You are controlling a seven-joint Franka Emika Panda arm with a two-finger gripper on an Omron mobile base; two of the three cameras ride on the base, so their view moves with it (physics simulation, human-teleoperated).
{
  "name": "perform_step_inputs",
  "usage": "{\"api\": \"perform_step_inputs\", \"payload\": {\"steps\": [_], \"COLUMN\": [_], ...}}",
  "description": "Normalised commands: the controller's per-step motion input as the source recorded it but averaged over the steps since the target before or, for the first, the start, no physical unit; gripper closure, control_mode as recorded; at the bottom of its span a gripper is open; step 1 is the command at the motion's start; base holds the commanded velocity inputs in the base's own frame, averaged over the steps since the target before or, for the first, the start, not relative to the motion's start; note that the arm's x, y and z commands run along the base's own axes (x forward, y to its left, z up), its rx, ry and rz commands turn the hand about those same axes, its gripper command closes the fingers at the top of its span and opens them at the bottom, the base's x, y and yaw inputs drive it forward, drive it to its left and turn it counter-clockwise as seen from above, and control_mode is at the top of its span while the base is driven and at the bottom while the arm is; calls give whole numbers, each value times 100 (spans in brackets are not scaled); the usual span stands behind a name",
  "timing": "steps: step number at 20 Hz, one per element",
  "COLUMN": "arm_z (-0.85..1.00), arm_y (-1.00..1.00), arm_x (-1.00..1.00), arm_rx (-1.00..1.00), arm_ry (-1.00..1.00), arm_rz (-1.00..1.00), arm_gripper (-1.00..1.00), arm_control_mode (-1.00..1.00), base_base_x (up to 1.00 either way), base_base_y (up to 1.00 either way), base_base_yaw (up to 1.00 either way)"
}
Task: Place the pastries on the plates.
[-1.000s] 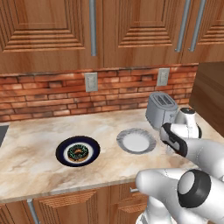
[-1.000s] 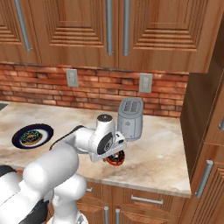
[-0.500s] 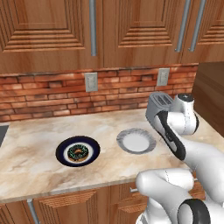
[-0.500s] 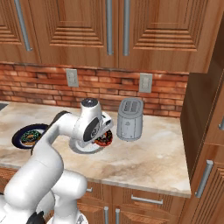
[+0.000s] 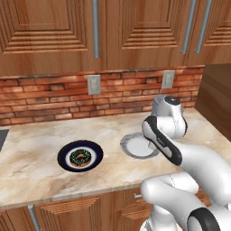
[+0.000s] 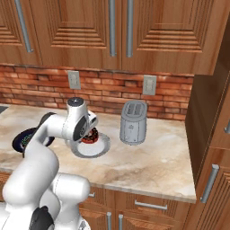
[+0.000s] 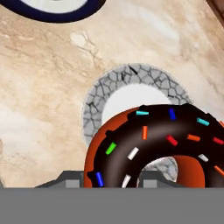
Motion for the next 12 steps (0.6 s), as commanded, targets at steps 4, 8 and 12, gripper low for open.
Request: {"api": "perform_step_inputs", "payload": {"steps": [4,8,12], "arm_z": [-28,-44,-41], "arm_y": [39,38,0], "arm_x": [1,4,19], "arm_rx": [0,0,0], "arm_ry": [0,11,11], "arm_rz": [10,4,6], "arm_gripper": [100,100,100], "arm_control_mode": [-100,-100,-100], "base_base_x": [0,0,0], "base_base_y": [0,0,0], "base_base_yaw": [0,0,0]}}
